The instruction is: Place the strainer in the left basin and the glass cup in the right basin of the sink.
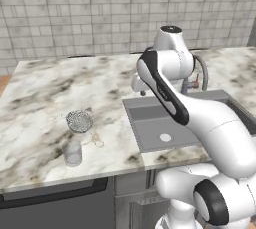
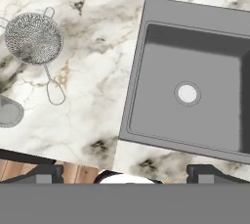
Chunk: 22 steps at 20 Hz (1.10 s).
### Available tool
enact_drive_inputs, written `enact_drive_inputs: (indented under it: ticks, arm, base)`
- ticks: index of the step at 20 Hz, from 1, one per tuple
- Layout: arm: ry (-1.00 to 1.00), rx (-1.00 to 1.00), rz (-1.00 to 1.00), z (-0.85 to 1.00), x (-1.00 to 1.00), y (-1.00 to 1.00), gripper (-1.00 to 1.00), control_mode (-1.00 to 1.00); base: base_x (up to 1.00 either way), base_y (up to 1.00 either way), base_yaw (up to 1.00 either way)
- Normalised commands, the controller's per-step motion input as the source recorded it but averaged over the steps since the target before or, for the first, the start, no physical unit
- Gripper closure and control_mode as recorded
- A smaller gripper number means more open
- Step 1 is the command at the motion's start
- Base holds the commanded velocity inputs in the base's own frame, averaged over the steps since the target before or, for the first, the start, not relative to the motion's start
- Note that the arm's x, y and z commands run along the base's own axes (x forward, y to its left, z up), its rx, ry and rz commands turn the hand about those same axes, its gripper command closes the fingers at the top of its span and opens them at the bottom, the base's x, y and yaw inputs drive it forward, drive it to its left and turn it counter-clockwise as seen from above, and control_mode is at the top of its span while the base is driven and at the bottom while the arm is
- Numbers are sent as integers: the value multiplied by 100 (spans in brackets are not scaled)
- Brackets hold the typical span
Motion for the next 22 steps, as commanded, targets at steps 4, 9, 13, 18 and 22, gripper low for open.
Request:
enact_drive_inputs:
  ticks: [4,9,13,18,22]
  arm:
    - [0,1,10,-8,5,47,-100,-100]
    - [0,3,10,-10,10,38,-100,-100]
    - [0,0,9,-7,3,49,-100,-100]
    - [0,0,8,-8,0,46,-100,-100]
    - [0,0,7,-5,0,33,-100,-100]
  base:
    - [0,0,0]
    - [0,0,0]
    - [0,0,0]
    - [0,0,0]
    - [0,0,0]
